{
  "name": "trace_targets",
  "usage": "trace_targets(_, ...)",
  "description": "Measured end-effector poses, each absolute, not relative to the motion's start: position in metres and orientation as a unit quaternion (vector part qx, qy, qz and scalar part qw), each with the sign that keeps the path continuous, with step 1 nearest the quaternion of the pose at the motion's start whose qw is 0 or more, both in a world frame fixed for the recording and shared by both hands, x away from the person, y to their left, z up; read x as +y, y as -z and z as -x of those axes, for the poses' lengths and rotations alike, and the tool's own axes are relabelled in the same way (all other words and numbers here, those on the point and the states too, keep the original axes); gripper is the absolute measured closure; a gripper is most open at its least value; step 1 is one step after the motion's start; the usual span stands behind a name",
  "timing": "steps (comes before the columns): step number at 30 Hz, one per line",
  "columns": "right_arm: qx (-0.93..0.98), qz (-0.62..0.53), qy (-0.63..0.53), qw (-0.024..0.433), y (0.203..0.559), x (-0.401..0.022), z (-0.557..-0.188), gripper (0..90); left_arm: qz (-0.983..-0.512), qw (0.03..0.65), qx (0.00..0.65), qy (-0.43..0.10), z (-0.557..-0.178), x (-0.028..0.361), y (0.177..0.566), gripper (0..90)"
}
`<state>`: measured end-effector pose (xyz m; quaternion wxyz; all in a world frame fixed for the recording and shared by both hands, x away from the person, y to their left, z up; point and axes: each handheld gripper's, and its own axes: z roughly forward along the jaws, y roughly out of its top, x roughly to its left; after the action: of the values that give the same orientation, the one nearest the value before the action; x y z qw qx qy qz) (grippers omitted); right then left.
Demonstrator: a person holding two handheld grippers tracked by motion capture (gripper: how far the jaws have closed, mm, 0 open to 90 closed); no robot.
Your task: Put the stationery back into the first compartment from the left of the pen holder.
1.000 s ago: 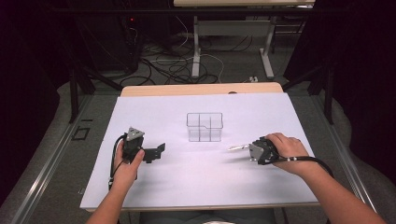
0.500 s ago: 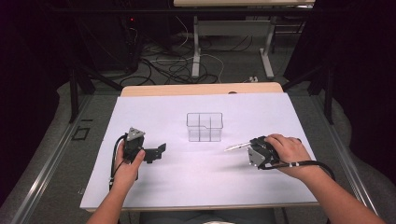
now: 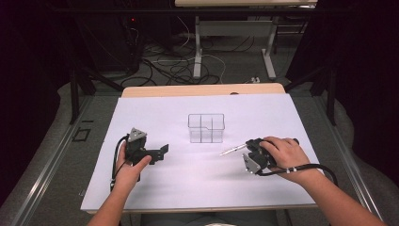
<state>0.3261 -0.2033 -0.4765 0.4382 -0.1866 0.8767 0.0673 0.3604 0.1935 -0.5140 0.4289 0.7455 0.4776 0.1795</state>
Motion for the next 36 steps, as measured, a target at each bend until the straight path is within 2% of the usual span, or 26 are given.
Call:
trace_targets(6, 0.867, 0.218, -0.053, 0.444, 0.472, -0.185, -0.323, 80.0, -0.731, 0.439, 0.489, -0.183, -0.361, 0.190, 0.509, 0.3)
trace_targets(13, 0.857, 0.238, -0.052, 0.454, 0.471, -0.164, -0.322, 80.1, -0.748, 0.433, 0.469, -0.180, -0.359, 0.187, 0.507, 0.8)
trace_targets(25, 0.834, 0.286, -0.049, 0.468, 0.477, -0.138, -0.329, 80.0, -0.749, 0.439, 0.463, -0.180, -0.358, 0.186, 0.505, 6.0)
trace_targets(36, 0.808, 0.331, -0.034, 0.487, 0.490, -0.125, -0.332, 80.0, -0.762, 0.443, 0.446, -0.156, -0.355, 0.175, 0.502, 18.2)
